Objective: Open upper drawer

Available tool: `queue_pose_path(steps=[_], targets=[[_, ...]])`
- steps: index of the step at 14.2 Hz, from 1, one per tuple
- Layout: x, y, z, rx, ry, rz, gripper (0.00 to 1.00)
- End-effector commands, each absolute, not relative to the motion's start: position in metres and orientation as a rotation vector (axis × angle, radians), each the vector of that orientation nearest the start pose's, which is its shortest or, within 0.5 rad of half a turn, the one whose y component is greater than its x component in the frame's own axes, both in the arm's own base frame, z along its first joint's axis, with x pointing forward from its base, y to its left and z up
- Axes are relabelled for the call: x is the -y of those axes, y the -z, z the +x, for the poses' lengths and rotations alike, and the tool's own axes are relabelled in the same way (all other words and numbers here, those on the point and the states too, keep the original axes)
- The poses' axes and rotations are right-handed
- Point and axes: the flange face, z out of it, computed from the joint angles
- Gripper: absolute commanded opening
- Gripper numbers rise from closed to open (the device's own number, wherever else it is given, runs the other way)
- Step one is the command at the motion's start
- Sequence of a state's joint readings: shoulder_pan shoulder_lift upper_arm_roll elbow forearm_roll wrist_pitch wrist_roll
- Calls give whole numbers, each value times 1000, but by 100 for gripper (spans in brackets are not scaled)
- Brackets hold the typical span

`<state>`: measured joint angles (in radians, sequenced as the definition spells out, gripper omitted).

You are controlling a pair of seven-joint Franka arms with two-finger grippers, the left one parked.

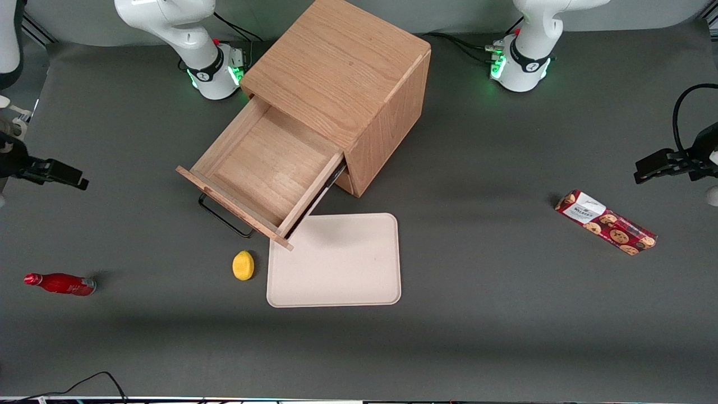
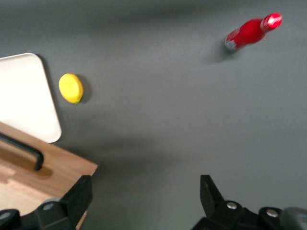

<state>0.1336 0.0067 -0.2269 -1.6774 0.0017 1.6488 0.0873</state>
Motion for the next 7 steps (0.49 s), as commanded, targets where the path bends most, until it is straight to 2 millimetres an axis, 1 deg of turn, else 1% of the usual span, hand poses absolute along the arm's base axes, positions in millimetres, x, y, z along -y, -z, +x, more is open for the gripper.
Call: queue_pose_path(steps=[1, 2, 3, 7], targets=[[41, -582, 549, -327, -14, -3113, 100], [51, -580, 555, -346, -10, -3117, 100], [57, -582, 560, -339, -2, -3126, 100], [59, -584, 563, -328, 5, -3123, 100]])
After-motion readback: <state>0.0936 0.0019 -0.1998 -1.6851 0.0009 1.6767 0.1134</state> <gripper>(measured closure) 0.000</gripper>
